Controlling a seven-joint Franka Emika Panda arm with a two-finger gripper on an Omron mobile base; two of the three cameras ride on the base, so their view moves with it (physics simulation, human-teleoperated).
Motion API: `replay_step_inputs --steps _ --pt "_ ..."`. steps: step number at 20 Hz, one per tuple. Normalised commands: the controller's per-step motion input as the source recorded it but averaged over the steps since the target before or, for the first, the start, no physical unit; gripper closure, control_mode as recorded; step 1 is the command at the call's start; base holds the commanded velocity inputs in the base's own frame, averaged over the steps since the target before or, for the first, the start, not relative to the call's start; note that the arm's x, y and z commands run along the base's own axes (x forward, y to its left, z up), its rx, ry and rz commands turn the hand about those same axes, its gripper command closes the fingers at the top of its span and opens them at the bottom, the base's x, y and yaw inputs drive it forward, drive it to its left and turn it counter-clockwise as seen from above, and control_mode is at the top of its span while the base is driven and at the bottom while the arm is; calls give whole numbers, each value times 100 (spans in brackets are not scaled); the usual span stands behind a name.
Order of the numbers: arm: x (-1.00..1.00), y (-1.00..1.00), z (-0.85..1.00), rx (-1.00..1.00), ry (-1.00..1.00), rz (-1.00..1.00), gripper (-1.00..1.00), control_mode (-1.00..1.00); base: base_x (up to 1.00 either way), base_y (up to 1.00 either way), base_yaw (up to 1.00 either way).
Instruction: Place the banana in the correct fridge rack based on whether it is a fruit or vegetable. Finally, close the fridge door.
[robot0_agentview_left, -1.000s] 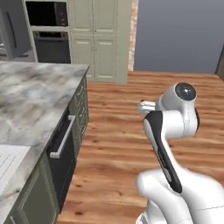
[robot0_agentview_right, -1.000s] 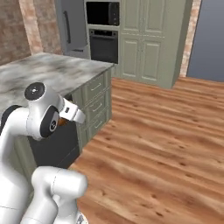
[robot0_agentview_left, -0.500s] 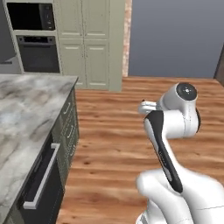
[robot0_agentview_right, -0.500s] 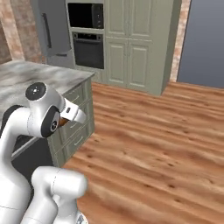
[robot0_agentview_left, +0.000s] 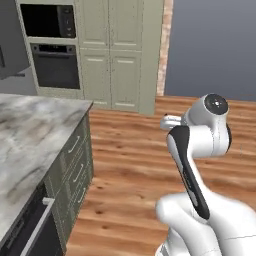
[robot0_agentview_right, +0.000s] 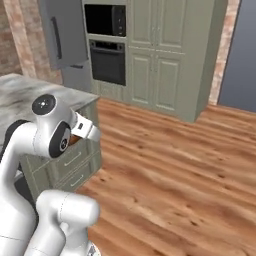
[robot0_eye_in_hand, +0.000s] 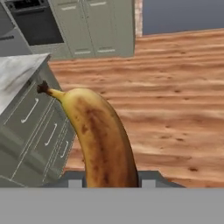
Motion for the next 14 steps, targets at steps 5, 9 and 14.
replay_step_inputs --steps 5,9,14 --pt "0 0 0 0 0 0 100 100 100 -73 45" --pt "0 0 0 0 0 0 100 100 100 -83 45" --pt "0 0 0 0 0 0 100 100 81 -98 38"
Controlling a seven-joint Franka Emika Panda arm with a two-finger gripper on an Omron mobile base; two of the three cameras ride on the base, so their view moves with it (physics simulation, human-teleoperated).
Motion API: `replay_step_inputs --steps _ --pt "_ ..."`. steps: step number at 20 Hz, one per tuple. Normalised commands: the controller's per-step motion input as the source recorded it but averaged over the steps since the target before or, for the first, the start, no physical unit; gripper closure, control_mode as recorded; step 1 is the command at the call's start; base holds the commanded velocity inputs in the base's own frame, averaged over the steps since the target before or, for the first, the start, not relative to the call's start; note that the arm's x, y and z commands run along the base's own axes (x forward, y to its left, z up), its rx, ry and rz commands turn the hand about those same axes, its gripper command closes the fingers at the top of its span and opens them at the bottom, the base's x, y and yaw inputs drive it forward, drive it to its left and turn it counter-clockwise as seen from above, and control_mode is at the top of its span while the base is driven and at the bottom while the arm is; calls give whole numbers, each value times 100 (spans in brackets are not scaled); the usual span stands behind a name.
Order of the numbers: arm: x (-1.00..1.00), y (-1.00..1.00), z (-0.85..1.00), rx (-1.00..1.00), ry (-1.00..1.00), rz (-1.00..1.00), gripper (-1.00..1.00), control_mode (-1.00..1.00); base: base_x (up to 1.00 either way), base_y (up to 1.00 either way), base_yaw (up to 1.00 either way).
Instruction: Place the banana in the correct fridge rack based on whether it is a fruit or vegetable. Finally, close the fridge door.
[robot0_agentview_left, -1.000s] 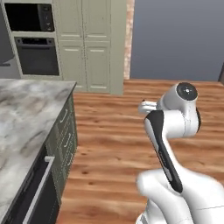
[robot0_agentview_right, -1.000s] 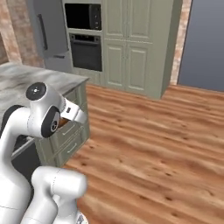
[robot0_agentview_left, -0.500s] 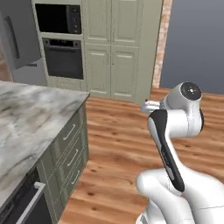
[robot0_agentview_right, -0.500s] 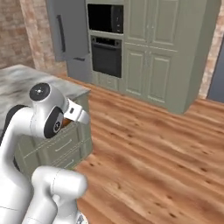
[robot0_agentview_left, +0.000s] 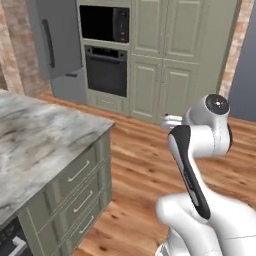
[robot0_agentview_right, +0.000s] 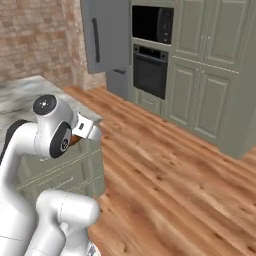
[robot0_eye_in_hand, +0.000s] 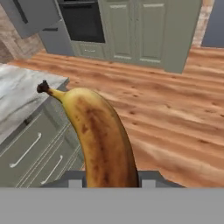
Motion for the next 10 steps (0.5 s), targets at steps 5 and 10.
replay_step_inputs --steps 5,10 --pt "0 0 0 0 0 0 100 100 64 -100 32" --pt "0 0 0 0 0 0 100 100 68 -100 32"
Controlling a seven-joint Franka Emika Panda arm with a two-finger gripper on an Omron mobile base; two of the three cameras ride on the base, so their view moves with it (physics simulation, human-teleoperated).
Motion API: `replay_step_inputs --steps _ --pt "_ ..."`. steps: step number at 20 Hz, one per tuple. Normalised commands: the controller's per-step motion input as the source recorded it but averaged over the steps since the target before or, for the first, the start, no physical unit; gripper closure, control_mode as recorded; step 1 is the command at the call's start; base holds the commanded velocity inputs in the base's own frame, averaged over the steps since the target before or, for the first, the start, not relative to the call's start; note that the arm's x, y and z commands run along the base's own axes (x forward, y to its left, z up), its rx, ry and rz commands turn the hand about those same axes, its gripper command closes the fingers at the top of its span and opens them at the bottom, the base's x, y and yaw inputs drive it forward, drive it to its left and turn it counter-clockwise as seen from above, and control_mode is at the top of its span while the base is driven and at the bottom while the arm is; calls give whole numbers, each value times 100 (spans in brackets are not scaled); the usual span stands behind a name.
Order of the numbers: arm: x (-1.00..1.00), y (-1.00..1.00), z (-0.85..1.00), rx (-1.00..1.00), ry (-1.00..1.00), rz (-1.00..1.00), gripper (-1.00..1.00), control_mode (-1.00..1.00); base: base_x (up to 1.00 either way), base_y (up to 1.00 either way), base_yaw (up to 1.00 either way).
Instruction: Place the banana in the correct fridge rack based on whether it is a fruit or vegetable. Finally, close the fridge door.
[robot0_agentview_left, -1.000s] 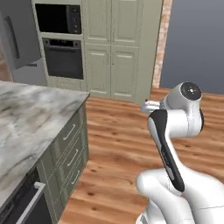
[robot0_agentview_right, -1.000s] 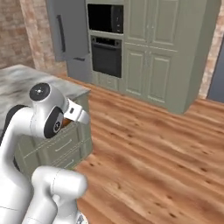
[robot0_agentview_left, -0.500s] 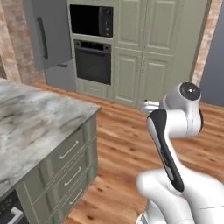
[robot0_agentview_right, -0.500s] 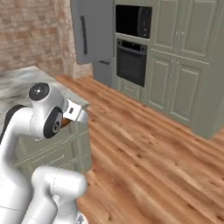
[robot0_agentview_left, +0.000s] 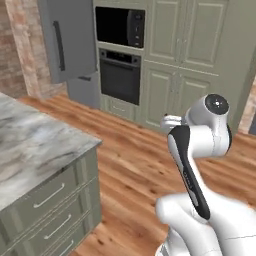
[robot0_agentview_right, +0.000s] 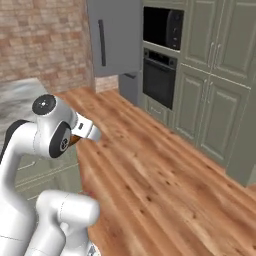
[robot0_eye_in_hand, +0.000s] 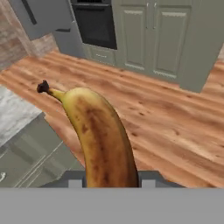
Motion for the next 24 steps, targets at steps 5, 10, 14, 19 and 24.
replay_step_inputs --steps 5,10,14,19,24 --pt "0 0 0 0 0 0 100 100 71 -87 34" --pt "0 0 0 0 0 0 100 100 62 -31 34" --pt "0 0 0 0 0 0 100 100 73 -16 32" --pt "0 0 0 0 0 0 100 100 80 -48 38" --pt "0 0 0 0 0 0 100 100 75 -82 46"
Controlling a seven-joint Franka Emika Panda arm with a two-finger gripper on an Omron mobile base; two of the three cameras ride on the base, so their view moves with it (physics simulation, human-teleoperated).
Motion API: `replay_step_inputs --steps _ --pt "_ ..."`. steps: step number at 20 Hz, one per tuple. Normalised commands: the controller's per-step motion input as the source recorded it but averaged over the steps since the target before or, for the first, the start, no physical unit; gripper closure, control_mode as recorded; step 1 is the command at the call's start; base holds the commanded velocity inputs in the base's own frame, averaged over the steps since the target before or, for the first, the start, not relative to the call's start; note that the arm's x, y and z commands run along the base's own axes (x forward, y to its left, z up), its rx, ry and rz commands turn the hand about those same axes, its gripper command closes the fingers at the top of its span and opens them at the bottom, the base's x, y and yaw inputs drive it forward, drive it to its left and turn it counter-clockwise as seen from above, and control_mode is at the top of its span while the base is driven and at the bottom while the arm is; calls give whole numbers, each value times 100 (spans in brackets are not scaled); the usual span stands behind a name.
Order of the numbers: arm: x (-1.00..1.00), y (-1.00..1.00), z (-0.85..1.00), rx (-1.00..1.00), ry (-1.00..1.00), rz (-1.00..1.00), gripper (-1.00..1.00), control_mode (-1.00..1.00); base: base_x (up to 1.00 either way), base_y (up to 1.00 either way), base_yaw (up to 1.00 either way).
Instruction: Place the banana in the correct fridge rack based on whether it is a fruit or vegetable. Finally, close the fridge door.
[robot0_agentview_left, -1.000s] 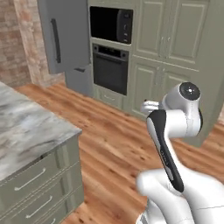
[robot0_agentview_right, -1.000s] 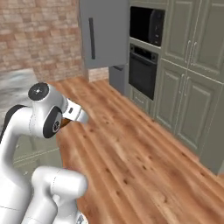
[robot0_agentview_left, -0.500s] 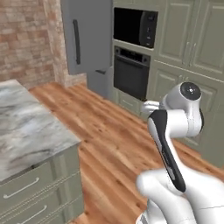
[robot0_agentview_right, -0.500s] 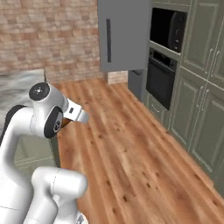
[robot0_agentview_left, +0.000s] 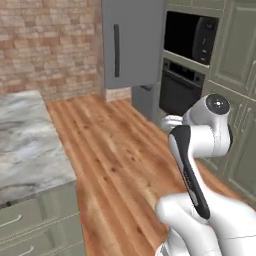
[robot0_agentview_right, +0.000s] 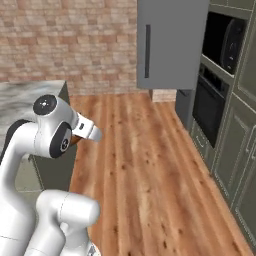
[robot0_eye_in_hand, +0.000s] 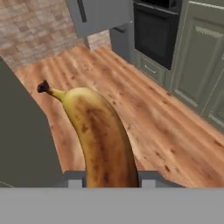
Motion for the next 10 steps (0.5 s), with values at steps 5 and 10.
replay_step_inputs --steps 5,10 --pt "0 0 0 0 0 0 100 100 82 -48 42" --pt "0 0 0 0 0 0 100 100 98 -24 31"
